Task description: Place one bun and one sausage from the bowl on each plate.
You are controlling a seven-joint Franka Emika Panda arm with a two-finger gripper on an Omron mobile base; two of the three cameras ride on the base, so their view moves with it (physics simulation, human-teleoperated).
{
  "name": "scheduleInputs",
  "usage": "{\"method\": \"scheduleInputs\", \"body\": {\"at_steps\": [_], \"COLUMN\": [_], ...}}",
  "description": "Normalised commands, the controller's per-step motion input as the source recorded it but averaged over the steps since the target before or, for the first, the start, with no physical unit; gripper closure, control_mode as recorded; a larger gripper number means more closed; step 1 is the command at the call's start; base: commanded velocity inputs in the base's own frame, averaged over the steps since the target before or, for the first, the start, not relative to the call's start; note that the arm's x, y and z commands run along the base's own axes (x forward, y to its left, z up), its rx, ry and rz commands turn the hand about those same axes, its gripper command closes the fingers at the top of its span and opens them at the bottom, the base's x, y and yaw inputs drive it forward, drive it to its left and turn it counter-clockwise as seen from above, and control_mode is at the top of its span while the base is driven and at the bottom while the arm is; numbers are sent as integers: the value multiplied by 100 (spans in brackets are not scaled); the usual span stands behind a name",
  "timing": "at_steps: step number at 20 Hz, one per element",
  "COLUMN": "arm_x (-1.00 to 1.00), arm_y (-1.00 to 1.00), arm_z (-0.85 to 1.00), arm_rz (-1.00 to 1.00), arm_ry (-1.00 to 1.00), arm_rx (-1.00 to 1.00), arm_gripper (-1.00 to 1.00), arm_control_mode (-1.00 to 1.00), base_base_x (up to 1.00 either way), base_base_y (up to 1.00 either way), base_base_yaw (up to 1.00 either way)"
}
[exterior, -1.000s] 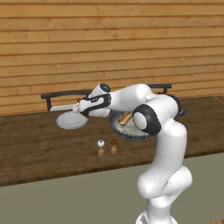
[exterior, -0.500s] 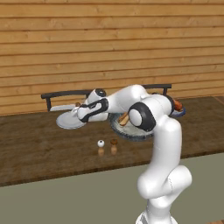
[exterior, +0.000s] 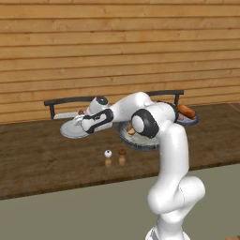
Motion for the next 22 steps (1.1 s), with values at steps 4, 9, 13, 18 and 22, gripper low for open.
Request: {"method": "scheduleInputs", "body": {"at_steps": [4,9,13,18,22], "arm_x": [31,23,24,16,-24], "arm_y": [21,2,0,0,-33], "arm_z": [-18,-3,0,0,40], "arm_rz": [-3,0,0,0,-7], "arm_ry": [0,0,0,0,1], "arm_rx": [-2,0,0,0,2], "arm_gripper": [100,-100,-100,-100,-100], "arm_control_mode": [-100,-100,-100,-100,-100], "base_base_x": [0,0,0,0,0], "base_base_y": [0,0,0,0,0], "base_base_yaw": [0,0,0,0,0]}}
